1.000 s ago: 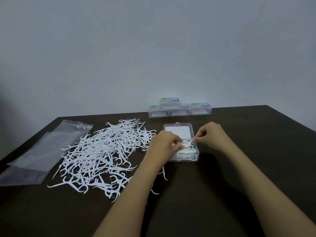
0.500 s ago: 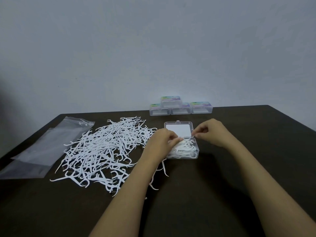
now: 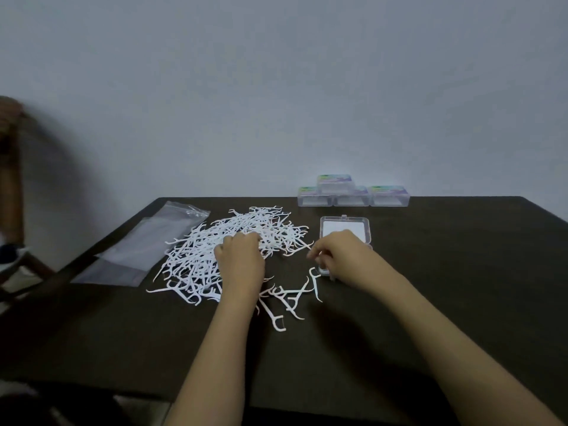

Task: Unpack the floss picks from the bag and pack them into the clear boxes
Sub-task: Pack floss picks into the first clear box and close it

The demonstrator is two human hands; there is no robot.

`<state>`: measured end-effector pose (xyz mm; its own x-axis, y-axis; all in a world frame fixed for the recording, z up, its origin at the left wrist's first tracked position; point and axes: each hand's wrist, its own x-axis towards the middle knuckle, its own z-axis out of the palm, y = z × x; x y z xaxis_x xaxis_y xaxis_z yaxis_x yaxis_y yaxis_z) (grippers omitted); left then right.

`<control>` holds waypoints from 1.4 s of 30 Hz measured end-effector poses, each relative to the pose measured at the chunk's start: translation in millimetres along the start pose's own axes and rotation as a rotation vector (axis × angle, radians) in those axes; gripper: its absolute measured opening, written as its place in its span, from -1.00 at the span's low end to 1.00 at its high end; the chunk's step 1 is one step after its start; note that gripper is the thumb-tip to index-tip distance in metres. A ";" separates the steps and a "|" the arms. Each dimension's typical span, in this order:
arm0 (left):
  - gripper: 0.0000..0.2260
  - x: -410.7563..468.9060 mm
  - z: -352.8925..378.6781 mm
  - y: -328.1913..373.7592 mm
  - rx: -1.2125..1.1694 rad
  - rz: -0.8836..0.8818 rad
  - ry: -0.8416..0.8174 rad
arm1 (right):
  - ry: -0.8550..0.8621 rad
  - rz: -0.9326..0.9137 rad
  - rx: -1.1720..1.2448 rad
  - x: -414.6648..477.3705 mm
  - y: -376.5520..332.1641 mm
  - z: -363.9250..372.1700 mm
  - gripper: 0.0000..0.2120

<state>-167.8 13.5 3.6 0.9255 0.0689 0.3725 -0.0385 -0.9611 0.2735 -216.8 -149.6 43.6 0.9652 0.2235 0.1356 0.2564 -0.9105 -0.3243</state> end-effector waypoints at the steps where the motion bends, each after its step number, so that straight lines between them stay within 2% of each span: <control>1: -0.74 -7.3 -2.0 -6.2 0.028 -0.021 0.010 | -0.031 0.009 -0.050 0.8 -5.0 3.9 -0.68; 5: -0.74 -26.6 -4.1 -22.4 0.038 -0.114 -0.007 | -0.058 0.042 -0.109 0.9 -13.7 22.2 -0.75; 8: -0.65 -39.6 -10.2 -23.7 0.040 -0.185 -0.022 | -0.088 0.084 -0.188 -6.2 -23.2 33.9 -0.52; 12: -0.47 -52.3 -13.4 -21.3 0.000 -0.232 -0.166 | -0.095 0.061 -0.215 -13.4 -29.9 40.8 -0.42; 15: -0.49 -52.2 -9.3 -18.0 -0.057 -0.215 -0.274 | -0.082 0.032 -0.200 -12.8 -28.6 43.4 -0.53; 19: -0.63 -43.3 -5.9 -8.2 -0.064 -0.158 -0.302 | -0.037 0.028 -0.142 -5.4 -24.4 46.8 -0.78; 22: -0.71 -35.8 -4.7 -0.7 -0.090 -0.142 -0.329 | -0.010 0.040 -0.114 -1.9 -20.6 45.4 -0.82; 26: -0.84 -23.5 -0.9 4.6 -0.157 -0.114 -0.296 | 0.011 0.083 -0.057 2.1 -15.9 47.4 -0.82; 30: -0.71 -16.9 -0.7 13.4 -0.178 -0.083 -0.259 | 0.036 0.209 0.048 3.2 -9.6 49.1 -0.80; 34: -0.60 -16.0 -0.9 16.7 -0.189 -0.029 -0.207 | 0.030 0.248 0.140 6.4 -4.6 50.4 -0.82; 40: -0.63 -7.3 0.2 17.3 -0.274 0.031 -0.166 | -0.057 0.236 0.282 1.6 -6.2 40.2 -0.89; 42: -0.63 -3.5 1.4 14.3 -0.317 0.059 -0.144 | -0.094 0.251 0.384 -0.6 -6.9 37.9 -0.79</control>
<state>-171.1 -0.9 4.9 0.9610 -0.0442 0.2730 -0.1873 -0.8301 0.5252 -217.2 -130.3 10.2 0.9957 0.0599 -0.0708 -0.0019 -0.7498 -0.6617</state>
